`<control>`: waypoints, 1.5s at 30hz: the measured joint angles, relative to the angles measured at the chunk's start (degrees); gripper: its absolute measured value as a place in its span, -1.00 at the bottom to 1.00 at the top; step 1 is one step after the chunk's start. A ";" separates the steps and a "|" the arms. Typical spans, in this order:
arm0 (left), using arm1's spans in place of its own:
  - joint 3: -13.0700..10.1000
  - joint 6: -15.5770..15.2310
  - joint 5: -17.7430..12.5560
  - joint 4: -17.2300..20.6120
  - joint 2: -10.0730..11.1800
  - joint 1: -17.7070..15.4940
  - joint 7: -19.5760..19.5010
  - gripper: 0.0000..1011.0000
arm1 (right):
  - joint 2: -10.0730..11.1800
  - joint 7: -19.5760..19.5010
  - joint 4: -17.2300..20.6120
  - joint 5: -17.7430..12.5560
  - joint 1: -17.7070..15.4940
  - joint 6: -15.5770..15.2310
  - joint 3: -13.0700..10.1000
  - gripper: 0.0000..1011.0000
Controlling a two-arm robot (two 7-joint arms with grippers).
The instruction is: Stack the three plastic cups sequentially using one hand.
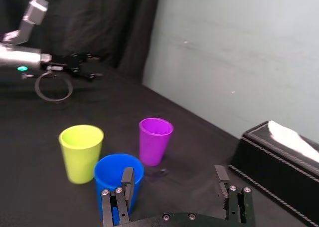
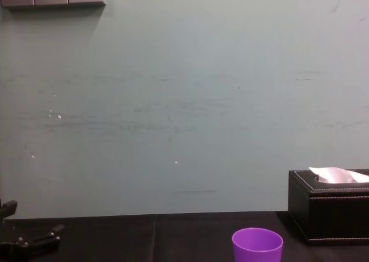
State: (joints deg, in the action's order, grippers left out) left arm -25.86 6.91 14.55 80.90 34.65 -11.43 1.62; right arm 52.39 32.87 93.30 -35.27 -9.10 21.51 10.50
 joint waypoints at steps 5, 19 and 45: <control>0.00 0.00 0.00 0.00 0.00 0.00 0.00 1.00 | 0.10 3.46 -1.57 -0.69 0.79 -0.86 0.91 0.98; 0.00 0.00 0.00 0.00 0.00 0.00 0.00 1.00 | -3.04 6.76 -3.39 2.18 2.53 -4.84 4.33 0.98; 0.00 0.00 0.00 0.00 0.00 0.00 0.00 1.00 | -8.02 10.75 -6.63 2.28 5.93 -11.04 6.44 0.98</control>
State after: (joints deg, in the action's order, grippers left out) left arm -25.86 6.91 14.55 80.90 34.65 -11.43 1.62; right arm 44.38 43.62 86.67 -32.99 -3.17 10.47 16.94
